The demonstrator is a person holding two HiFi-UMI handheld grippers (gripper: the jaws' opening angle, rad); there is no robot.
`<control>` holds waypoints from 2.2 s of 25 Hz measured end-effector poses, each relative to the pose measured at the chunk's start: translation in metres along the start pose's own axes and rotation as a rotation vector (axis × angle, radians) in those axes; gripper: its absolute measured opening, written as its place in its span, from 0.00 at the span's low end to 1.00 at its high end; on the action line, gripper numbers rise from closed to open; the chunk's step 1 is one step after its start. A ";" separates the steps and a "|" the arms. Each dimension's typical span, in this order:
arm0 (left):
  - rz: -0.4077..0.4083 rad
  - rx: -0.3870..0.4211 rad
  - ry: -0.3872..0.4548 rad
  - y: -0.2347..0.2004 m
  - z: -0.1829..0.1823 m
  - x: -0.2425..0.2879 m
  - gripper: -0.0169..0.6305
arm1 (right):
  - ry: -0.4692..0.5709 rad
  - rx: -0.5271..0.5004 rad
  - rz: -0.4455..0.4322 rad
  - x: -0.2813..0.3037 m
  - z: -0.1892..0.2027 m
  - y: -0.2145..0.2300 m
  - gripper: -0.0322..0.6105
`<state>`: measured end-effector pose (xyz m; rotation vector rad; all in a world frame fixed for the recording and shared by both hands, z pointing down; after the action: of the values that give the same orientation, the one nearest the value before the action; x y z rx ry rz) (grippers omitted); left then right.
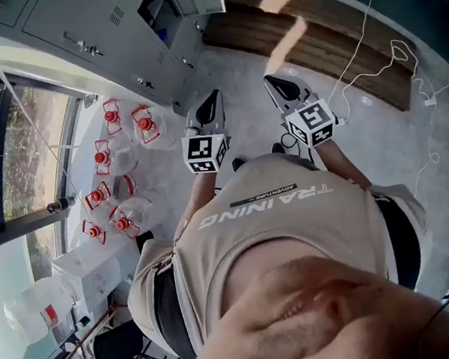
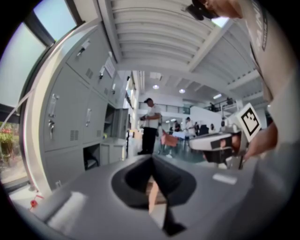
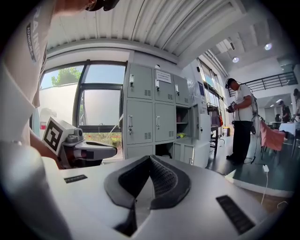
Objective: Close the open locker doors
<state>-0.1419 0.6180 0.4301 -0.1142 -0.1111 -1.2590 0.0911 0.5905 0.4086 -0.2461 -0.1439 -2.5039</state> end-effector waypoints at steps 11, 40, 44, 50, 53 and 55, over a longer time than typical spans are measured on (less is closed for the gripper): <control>0.048 -0.074 -0.087 -0.028 0.035 -0.005 0.03 | -0.020 0.043 0.054 0.025 0.014 -0.027 0.07; -0.031 0.016 -0.092 0.017 -0.005 0.136 0.03 | 0.026 0.068 -0.089 0.045 0.026 0.126 0.07; 0.029 0.107 -0.103 0.049 -0.009 0.181 0.03 | 0.047 0.060 -0.064 0.044 0.030 0.184 0.07; 0.015 0.006 -0.120 0.058 -0.007 0.221 0.03 | 0.041 0.128 -0.086 0.048 0.030 0.219 0.07; 0.049 0.093 -0.121 0.064 -0.011 0.244 0.03 | -0.010 0.198 -0.085 0.055 0.042 0.242 0.07; 0.101 0.138 -0.107 0.062 -0.015 0.258 0.03 | -0.011 0.218 -0.065 0.066 0.042 0.259 0.07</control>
<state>-0.0048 0.3917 0.4513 -0.0677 -0.2808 -1.1408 0.1968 0.3511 0.4750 -0.1680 -0.4324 -2.5254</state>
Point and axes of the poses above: the fingertips, and each gripper's own axes: x forward along the fingers, y to its right, z out of its underside, the point moved 10 cm from there along -x, backward along the fingers, and after that the axes turned 11 degrees about -z, right-handed, at the moved point
